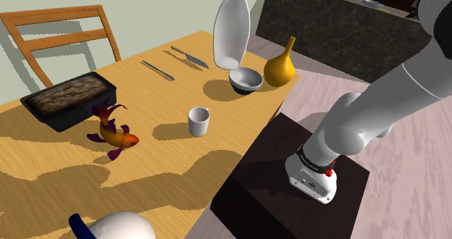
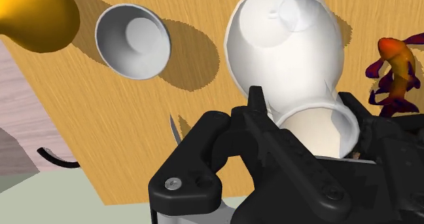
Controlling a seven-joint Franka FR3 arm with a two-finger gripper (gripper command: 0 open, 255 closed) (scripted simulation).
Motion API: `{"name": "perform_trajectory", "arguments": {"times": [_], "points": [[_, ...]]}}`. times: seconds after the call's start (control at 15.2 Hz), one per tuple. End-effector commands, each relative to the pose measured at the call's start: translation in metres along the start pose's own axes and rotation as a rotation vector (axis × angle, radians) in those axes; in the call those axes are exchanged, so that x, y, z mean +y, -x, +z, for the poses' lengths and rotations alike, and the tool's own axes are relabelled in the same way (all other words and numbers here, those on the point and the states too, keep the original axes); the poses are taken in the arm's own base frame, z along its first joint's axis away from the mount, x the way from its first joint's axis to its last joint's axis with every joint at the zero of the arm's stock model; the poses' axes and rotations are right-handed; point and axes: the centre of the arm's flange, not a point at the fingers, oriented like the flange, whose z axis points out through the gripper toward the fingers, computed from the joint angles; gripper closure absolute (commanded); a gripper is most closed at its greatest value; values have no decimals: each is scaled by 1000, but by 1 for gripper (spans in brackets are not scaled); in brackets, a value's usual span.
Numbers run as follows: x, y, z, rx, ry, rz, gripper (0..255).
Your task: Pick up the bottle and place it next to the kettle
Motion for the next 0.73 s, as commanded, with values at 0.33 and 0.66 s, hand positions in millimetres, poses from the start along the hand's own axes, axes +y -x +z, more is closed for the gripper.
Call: {"name": "perform_trajectory", "arguments": {"times": [0.33,0.66], "points": [[-83,44,-2,0,0,2,255],[-141,76,-4,0,0,2,255]]}}
